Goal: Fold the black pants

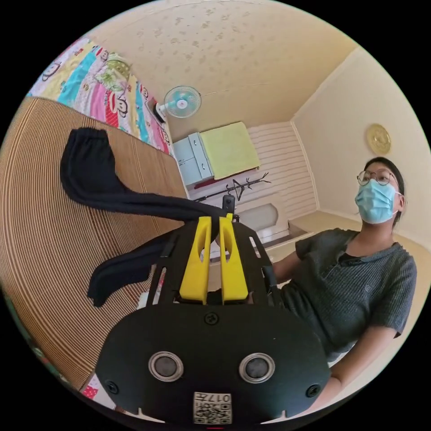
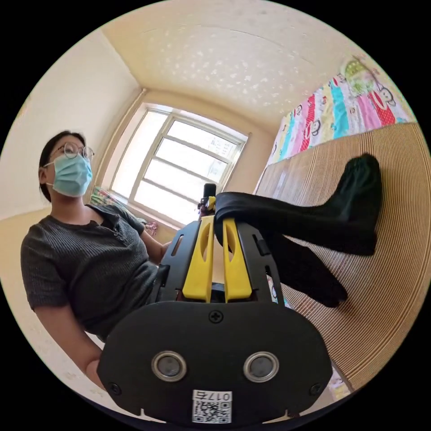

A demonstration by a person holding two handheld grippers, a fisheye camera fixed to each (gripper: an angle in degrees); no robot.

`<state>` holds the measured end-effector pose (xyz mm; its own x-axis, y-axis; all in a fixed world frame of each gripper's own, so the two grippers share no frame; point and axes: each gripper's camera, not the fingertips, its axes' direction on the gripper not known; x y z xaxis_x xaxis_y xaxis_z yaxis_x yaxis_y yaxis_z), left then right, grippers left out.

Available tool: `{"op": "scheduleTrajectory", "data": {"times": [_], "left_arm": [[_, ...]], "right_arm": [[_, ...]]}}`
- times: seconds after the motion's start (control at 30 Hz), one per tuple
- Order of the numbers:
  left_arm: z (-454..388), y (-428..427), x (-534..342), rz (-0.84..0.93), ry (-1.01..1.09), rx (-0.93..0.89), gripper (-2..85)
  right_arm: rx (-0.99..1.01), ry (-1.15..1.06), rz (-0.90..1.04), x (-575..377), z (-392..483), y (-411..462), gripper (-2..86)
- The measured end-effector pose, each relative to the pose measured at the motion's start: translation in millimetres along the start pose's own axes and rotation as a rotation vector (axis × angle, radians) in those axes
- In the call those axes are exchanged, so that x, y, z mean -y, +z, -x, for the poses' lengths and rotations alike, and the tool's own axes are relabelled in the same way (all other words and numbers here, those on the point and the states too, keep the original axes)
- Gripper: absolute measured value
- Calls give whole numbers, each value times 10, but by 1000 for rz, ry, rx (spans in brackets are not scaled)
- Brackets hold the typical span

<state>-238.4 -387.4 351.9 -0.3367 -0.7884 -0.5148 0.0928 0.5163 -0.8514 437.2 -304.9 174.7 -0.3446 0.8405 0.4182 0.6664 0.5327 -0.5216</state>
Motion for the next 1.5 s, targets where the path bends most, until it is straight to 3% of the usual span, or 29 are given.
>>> {"op": "scheduleTrajectory", "data": {"times": [0.2, 0.37, 0.77, 1.0, 1.1, 1.2, 1.33, 1.5], "left_arm": [[-1715, -46, 62, -22, 268, -15, 34], [-2221, 76, 341, -45, 328, 78, 31], [-308, 578, 1083, -17, 2, 376, 32], [793, 1266, -266, 173, -275, 502, 43], [1178, 1353, -986, 164, -487, 568, 48], [1361, 1231, -1374, 64, -634, 557, 54], [1510, 1083, -1072, -37, -615, 525, 99], [1990, 1134, -358, -25, -561, 534, 150]], "right_arm": [[-58, -243, -46, 214, 1283, -168, 17], [-182, -273, -36, 518, 1239, -156, 16], [-335, 100, 117, 1002, -1394, 573, 21], [-343, 427, 256, -447, -2435, 1203, 47], [-272, 667, 284, -1136, -2904, 1285, 83], [-231, 762, 258, -1388, -3200, 1152, 101], [-250, 768, 159, -1116, -3555, 838, 136], [-208, 737, 55, -505, -4336, 627, 176]]}}
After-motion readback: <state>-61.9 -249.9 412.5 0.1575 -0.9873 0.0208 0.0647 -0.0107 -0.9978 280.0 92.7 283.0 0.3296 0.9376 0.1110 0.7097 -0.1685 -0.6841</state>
